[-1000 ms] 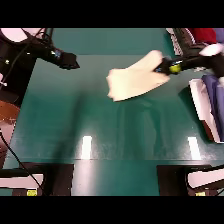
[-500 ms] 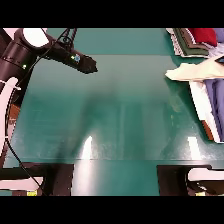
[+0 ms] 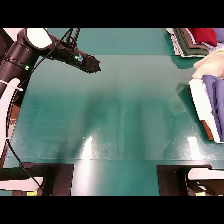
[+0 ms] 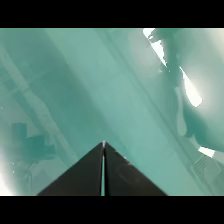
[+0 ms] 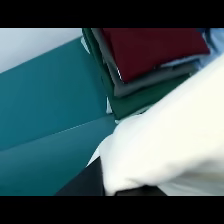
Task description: Fold the shirts.
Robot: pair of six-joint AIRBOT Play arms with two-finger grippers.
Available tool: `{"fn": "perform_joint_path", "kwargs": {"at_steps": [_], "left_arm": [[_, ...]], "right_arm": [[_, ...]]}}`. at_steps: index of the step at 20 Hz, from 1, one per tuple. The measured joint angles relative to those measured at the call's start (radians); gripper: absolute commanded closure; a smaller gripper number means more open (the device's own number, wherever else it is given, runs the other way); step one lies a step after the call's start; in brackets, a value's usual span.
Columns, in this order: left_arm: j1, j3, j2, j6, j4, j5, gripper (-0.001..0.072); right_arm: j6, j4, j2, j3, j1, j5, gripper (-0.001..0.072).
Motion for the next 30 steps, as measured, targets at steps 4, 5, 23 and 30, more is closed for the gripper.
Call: {"fn": "perform_joint_path", "kwargs": {"at_steps": [4,5,23,30], "left_arm": [[0.000,0.000,0.000,-0.001,0.000,-0.015,0.0676],[0.000,0.000,0.000,-0.001,0.000,-0.025,0.0676],[0.000,0.000,0.000,0.027,0.002,-0.076,0.0676],[0.000,0.000,0.000,0.027,0.001,-0.072,0.0675]], "right_arm": [[0.013,-0.043,0.064,-0.002,-0.037,0.056,0.0704],[0.013,-0.052,0.092,-0.027,-0.053,0.069,0.0703],[0.021,-0.340,0.556,-0.807,-0.459,0.296,0.0229],[0.077,-0.281,0.597,-0.824,-0.435,0.326,0.0231]]}}
